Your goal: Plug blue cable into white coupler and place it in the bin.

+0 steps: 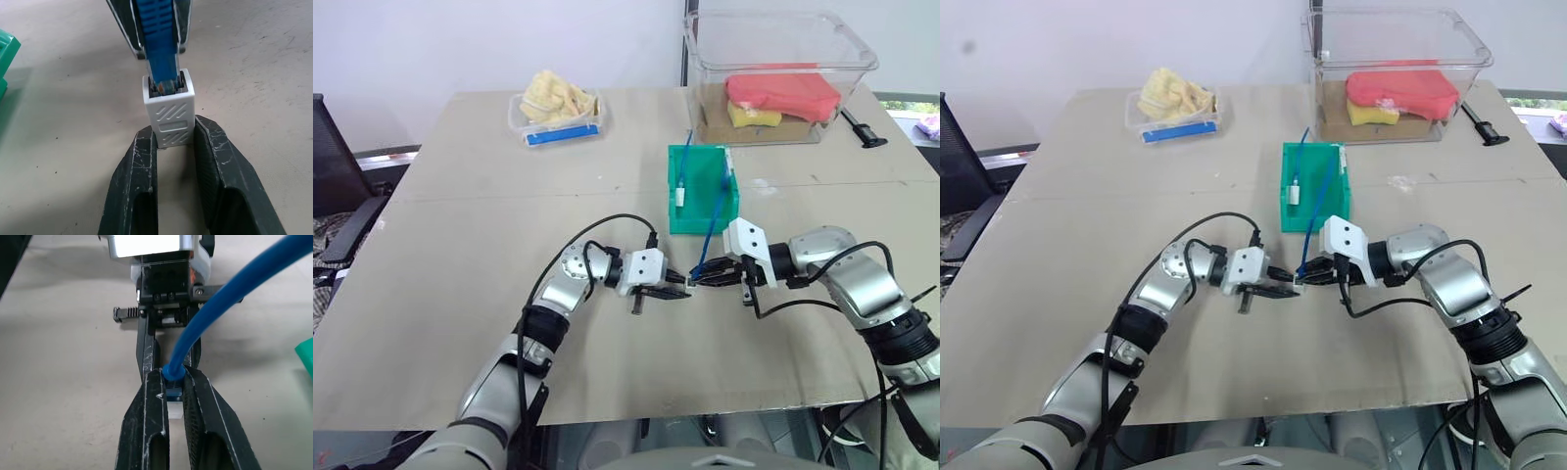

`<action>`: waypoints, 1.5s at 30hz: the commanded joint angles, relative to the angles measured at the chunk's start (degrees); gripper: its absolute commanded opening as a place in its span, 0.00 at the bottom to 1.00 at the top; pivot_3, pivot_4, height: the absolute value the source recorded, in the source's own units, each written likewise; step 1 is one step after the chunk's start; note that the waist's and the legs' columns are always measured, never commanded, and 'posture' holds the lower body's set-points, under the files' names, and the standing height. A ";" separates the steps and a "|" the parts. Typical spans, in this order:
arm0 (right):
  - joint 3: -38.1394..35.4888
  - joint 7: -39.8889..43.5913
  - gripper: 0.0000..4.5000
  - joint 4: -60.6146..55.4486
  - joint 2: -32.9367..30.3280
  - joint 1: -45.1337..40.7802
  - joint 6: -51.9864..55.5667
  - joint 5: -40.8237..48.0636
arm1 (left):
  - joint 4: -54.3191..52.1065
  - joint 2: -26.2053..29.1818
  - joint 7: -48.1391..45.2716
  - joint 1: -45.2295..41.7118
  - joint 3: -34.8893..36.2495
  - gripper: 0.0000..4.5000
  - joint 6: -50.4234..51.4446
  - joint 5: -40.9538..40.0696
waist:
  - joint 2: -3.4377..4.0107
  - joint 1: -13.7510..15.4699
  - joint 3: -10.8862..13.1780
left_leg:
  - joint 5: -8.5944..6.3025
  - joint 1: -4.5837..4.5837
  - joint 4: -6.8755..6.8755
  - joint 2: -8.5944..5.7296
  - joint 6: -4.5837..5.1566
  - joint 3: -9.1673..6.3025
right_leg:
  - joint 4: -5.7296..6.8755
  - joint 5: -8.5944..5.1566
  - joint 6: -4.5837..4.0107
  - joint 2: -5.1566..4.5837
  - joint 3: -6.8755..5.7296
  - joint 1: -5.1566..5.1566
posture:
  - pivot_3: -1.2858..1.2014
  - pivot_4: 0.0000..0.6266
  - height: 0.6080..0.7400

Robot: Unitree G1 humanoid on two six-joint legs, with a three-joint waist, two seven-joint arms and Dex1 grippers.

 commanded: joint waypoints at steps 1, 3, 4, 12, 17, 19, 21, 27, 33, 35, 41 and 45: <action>5.47 0.29 0.00 2.65 -0.06 0.88 4.81 -4.37 | 0.14 -0.07 -0.15 1.46 -1.42 0.10 -0.31 1.33 | -0.01 -0.02 -0.25 | 0.00 0.02 0.00 0.00 0.00 0.00 | 0.00 0.00 0.00 0.00 0.00 0.01 | 0.52 0.24 1.00; 5.98 0.45 0.00 2.46 -0.20 1.10 5.65 -4.71 | 0.11 -0.11 0.15 1.67 -1.42 0.10 -0.33 1.42 | -0.02 -0.02 -0.52 | 0.00 0.05 0.00 0.01 0.01 -0.01 | 0.01 0.00 0.00 0.02 0.00 0.03 | 0.52 0.24 1.00; 6.03 0.43 0.00 2.17 -0.24 1.35 6.42 -4.64 | 0.19 -0.10 0.31 1.76 -1.40 0.10 -0.41 1.48 | -0.03 -0.02 -0.58 | -0.01 0.07 -0.01 0.01 0.01 -0.02 | 0.01 0.00 0.00 0.03 -0.01 0.06 | 0.52 0.24 1.00; -10.01 -6.59 0.34 -3.77 5.86 4.47 -0.44 3.25 | -3.10 0.10 1.77 4.28 0.11 0.10 2.95 -0.14 | 0.10 -0.07 -0.62 | -0.14 0.48 -0.10 0.05 0.23 -0.01 | 0.00 -0.01 0.00 0.08 0.06 0.41 | 0.52 0.24 1.00; -20.53 -9.61 0.80 -16.88 3.39 13.56 1.45 10.45 | -11.09 1.36 2.73 7.31 2.61 0.10 11.31 -3.95 | 0.11 0.12 -0.61 | -0.14 0.44 -0.08 0.01 0.23 -0.02 | -0.02 -0.01 0.00 0.02 0.06 0.41 | 0.52 0.24 1.00; -24.50 -11.53 0.80 -22.42 2.50 18.22 3.34 13.65 | -15.43 1.40 4.51 8.33 4.20 0.10 17.52 -6.32 | 0.12 0.28 -0.61 | -0.15 0.32 -0.16 0.03 0.23 -0.18 | -0.06 -0.02 0.01 0.02 -0.07 0.33 | 0.52 0.24 1.00; -28.96 -15.57 0.80 -28.41 2.28 24.17 4.52 15.00 | -22.28 0.72 7.94 8.54 7.11 0.10 30.04 -12.22 | 0.12 0.31 -0.60 | -0.12 -0.11 -0.09 0.01 0.18 -0.26 | -0.02 -0.02 0.01 -0.01 -0.11 -0.03 | 0.52 0.24 1.00; -36.78 -29.13 0.80 -39.59 4.68 40.28 1.23 6.11 | -33.81 -3.53 25.91 -2.18 16.20 0.10 68.41 -25.28 | -0.02 0.71 -0.52 | -0.15 -0.17 0.02 -0.03 0.23 -0.21 | 0.09 -0.02 0.04 -0.02 -0.11 -0.07 | 0.52 0.24 1.00; -38.18 -36.94 0.80 -42.96 9.21 47.12 -0.66 2.69 | -21.21 -12.30 41.92 -18.86 18.14 0.10 74.62 -20.99 | -0.07 0.64 -0.49 | 0.01 0.21 0.06 -0.04 -0.03 -0.20 | 0.02 -0.13 0.30 0.04 -0.12 0.35 | 0.52 0.24 1.00; -37.99 -38.15 0.80 -42.88 10.06 48.00 -1.59 1.99 | -12.84 -14.62 45.20 -24.69 17.36 0.10 73.02 -18.39 | -0.13 0.78 -0.45 | 0.01 0.25 0.03 -0.06 -0.04 -0.17 | -0.02 -0.13 0.29 0.05 -0.11 0.40 | 0.52 0.24 1.00; -37.65 -39.38 0.82 -43.47 10.78 50.46 -3.69 0.78 | 0.24 -15.73 46.38 -33.16 17.26 0.60 70.80 -15.23 | -0.13 0.50 -0.43 | 0.01 0.21 0.00 -0.10 -0.04 -0.01 | -0.11 -0.03 0.12 0.05 -0.05 0.34 | 0.52 0.24 1.00; -37.61 -39.78 0.82 -43.82 10.99 51.95 -4.54 0.66 | -4.46 -12.77 44.33 -31.92 17.75 0.88 76.06 -17.04 | -0.10 -0.04 -0.41 | 0.02 -0.06 -0.09 -0.03 -0.06 -0.01 | -0.05 -0.02 0.11 0.05 0.06 -0.06 | 0.52 0.24 1.00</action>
